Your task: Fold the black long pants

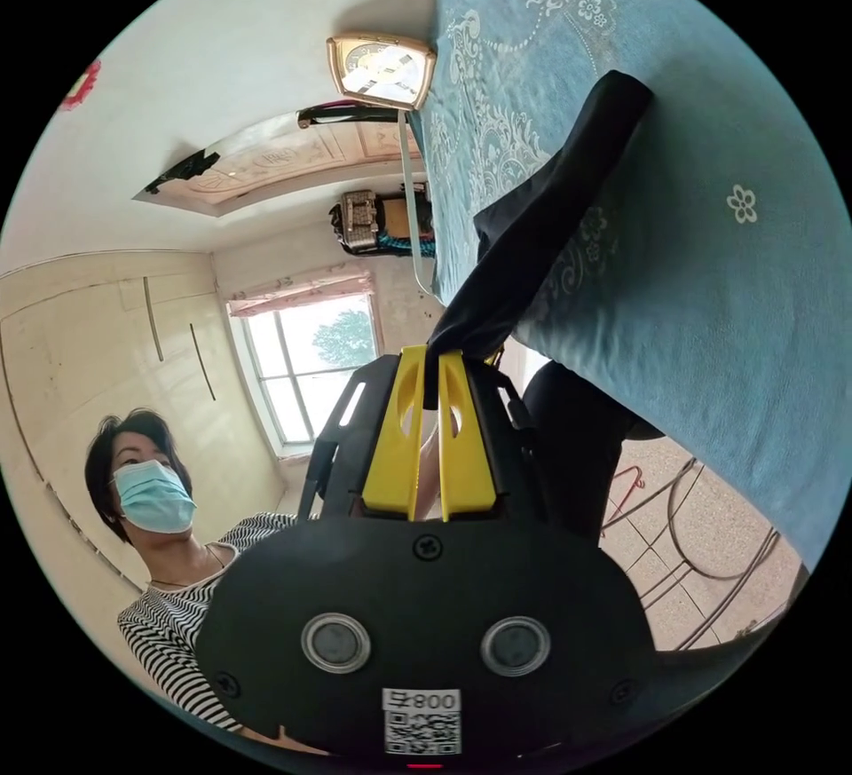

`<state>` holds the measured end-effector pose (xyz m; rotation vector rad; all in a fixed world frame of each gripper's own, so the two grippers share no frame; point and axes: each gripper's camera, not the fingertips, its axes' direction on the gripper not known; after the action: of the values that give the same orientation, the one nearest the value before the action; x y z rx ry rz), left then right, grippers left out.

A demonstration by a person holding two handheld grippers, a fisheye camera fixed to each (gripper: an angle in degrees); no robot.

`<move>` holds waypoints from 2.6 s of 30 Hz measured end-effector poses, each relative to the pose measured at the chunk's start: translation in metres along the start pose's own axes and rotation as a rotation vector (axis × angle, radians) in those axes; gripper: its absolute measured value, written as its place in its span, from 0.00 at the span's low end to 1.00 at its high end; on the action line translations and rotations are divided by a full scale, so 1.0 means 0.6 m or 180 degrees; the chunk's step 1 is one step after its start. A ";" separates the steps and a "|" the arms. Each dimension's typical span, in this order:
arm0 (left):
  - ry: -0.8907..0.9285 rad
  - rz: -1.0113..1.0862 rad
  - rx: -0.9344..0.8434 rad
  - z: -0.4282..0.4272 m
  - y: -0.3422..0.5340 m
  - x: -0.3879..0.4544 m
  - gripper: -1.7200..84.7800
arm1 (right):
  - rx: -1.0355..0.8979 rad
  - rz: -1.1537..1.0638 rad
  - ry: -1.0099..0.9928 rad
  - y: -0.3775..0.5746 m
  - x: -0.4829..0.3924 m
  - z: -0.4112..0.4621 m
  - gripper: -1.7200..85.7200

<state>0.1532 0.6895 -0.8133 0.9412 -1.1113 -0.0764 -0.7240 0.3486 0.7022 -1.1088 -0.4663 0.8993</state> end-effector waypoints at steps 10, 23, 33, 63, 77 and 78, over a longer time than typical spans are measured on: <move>-0.0007 0.0210 -0.0075 0.033 0.016 0.124 0.10 | 0.0040 0.0053 0.0195 0.035 0.101 -0.054 0.04; 0.0169 0.0560 -0.0387 0.148 0.067 0.347 0.09 | 0.0248 -0.0333 0.0013 0.117 0.185 -0.173 0.04; 0.0176 0.0910 -0.0975 0.359 0.119 0.556 0.09 | 0.0702 -0.0652 -0.0108 0.201 0.255 -0.322 0.03; 0.0002 0.2065 -0.2678 1.639 0.167 1.359 0.09 | 0.2427 -0.1262 0.0212 -0.031 0.377 -0.942 0.04; -0.1393 0.2441 -0.3095 2.299 0.170 1.510 0.09 | 0.2336 -0.0498 0.1818 -0.429 0.483 -1.125 0.04; -0.1267 0.2454 -0.3115 2.324 0.169 1.525 0.09 | 0.2326 -0.0521 0.1800 -0.437 0.487 -1.124 0.04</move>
<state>-0.5425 -0.5387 0.0810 -0.4149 -1.5096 -0.1577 0.0316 0.1636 0.6391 -0.5890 0.2352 0.5018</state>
